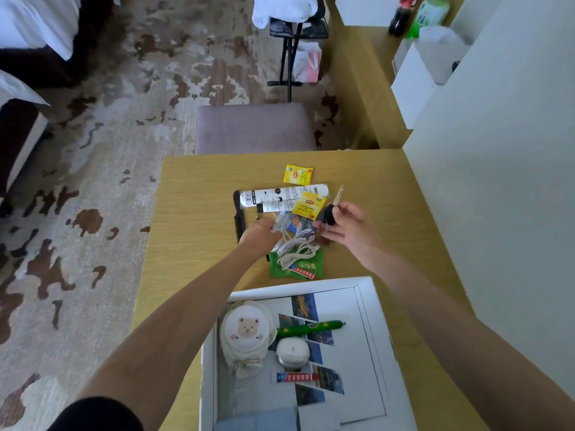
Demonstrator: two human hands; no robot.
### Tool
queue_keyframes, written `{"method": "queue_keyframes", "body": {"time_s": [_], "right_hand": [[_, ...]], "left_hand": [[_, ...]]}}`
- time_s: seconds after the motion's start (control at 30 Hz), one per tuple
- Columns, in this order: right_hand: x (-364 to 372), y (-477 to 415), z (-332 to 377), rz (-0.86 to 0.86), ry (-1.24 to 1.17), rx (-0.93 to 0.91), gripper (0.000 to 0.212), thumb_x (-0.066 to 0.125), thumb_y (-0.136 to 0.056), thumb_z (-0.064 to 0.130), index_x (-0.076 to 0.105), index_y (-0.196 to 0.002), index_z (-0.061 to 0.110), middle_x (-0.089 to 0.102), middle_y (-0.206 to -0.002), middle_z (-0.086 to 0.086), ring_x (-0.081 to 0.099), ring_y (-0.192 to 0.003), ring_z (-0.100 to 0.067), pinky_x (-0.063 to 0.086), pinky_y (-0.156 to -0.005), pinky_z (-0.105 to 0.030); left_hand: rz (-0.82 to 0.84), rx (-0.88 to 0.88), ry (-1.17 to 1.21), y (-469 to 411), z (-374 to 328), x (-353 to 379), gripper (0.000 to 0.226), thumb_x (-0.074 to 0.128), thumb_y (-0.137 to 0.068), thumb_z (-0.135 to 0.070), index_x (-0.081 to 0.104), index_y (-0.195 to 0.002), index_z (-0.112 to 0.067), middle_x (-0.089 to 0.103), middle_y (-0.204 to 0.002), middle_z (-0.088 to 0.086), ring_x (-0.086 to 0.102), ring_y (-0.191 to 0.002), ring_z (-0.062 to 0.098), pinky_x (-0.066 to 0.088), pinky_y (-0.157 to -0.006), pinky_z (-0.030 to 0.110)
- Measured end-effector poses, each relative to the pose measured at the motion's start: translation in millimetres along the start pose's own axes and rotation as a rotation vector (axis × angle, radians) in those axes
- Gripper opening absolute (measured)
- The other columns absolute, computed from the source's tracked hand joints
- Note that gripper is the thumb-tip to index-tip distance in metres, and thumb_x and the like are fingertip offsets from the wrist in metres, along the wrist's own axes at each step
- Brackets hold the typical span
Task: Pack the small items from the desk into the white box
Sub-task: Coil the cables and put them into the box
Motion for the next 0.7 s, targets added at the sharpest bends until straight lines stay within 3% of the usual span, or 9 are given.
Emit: {"method": "queue_keyframes", "body": {"time_s": [0.03,0.1,0.17,0.23,0.33,0.47,0.53,0.6,0.7], "right_hand": [[0.6,6.1,2.7,0.011,-0.055,0.002,0.018,0.045,-0.1,0.009,0.052,-0.117,0.005,0.061,-0.12,-0.022,0.069,-0.1,-0.032,0.053,-0.093,-0.048],[3.4,18.1,9.3,0.035,-0.173,0.006,0.016,0.045,-0.1,0.009,0.053,-0.113,0.006,0.06,-0.121,-0.023,0.07,-0.098,-0.03,0.055,-0.09,-0.048],[6.0,30.4,15.0,0.054,-0.297,0.02,0.013,0.045,-0.1,0.007,0.054,-0.109,0.006,0.059,-0.118,-0.023,0.072,-0.09,-0.026,0.06,-0.077,-0.042],[10.2,44.6,19.7,0.094,-0.35,0.019,0.012,0.045,-0.1,0.007,0.054,-0.107,0.007,0.06,-0.111,-0.022,0.072,-0.084,-0.024,0.059,-0.07,-0.036],[19.0,68.6,26.3,0.193,-0.277,-0.038,0.012,0.045,-0.101,0.008,0.055,-0.105,0.005,0.063,-0.098,-0.019,0.071,-0.08,-0.025,0.06,-0.069,-0.036],[25.5,96.5,25.6,0.272,-0.152,-0.085,0.01,0.047,-0.099,0.008,0.056,-0.102,0.003,0.064,-0.095,-0.02,0.07,-0.079,-0.027,0.06,-0.07,-0.036],[28.8,109.7,21.2,0.323,-0.058,-0.088,0.01,0.049,-0.099,0.008,0.057,-0.102,0.003,0.065,-0.097,-0.018,0.07,-0.082,-0.027,0.06,-0.073,-0.038],[34.4,124.0,13.4,0.385,0.054,-0.095,0.012,0.051,-0.099,0.01,0.058,-0.103,0.001,0.066,-0.097,-0.017,0.07,-0.084,-0.028,0.059,-0.074,-0.039],[41.3,141.5,-5.3,0.432,0.2,-0.093,0.014,0.053,-0.098,0.011,0.058,-0.104,-0.001,0.062,-0.101,-0.019,0.07,-0.086,-0.029,0.058,-0.07,-0.035]], "left_hand": [[-0.022,-0.01,0.068,4.0,0.0,-5.4,0.01,0.053,-0.09,-0.022,0.056,-0.087,-0.013,0.057,-0.085,0.007,0.054,-0.068,0.02,0.038,-0.054,0.025],[-0.065,-0.024,0.199,13.7,-1.1,-18.1,0.02,0.051,-0.089,-0.022,0.047,-0.07,-0.016,0.049,-0.068,0.003,0.043,-0.055,0.016,0.03,-0.05,0.025],[-0.122,-0.02,0.357,28.3,-4.2,-33.3,0.023,0.054,-0.089,-0.026,0.048,-0.069,-0.017,0.046,-0.062,0.0,0.041,-0.053,0.015,0.031,-0.05,0.027],[-0.175,-0.007,0.543,48.4,-8.4,-47.3,0.017,0.058,-0.088,-0.028,0.057,-0.073,-0.019,0.054,-0.067,0.0,0.05,-0.06,0.015,0.043,-0.057,0.03],[-0.201,0.01,0.83,84.3,-15.1,-57.0,0.014,0.059,-0.089,-0.021,0.061,-0.077,-0.015,0.064,-0.077,0.005,0.066,-0.069,0.012,0.058,-0.064,0.03],[-0.189,-0.015,1.038,137.8,-18.7,-55.3,0.017,0.055,-0.091,-0.016,0.06,-0.099,-0.002,0.068,-0.1,0.021,0.062,-0.087,0.028,0.05,-0.084,0.044],[-0.174,-0.018,1.131,169.6,-20.4,-51.8,0.02,0.049,-0.093,-0.013,0.058,-0.104,0.001,0.073,-0.09,0.012,0.064,-0.08,0.024,0.051,-0.079,0.038],[-0.138,-0.047,1.164,201.3,-19.1,-42.8,0.023,0.042,-0.092,-0.012,0.059,-0.103,0.0,0.073,-0.074,0.001,0.06,-0.068,0.017,0.048,-0.062,0.025],[-0.097,-0.097,1.203,235.1,-6.9,-23.1,0.028,0.038,-0.092,-0.012,0.056,-0.109,0.002,0.07,-0.076,0.004,0.056,-0.066,0.016,0.043,-0.062,0.025]]}}
Point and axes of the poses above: each hand's wrist, its own y-axis away from the middle knuckle, its own x-axis out of the palm, z = x × y, the point moved 8 cm from there along -y, towards the middle knuckle
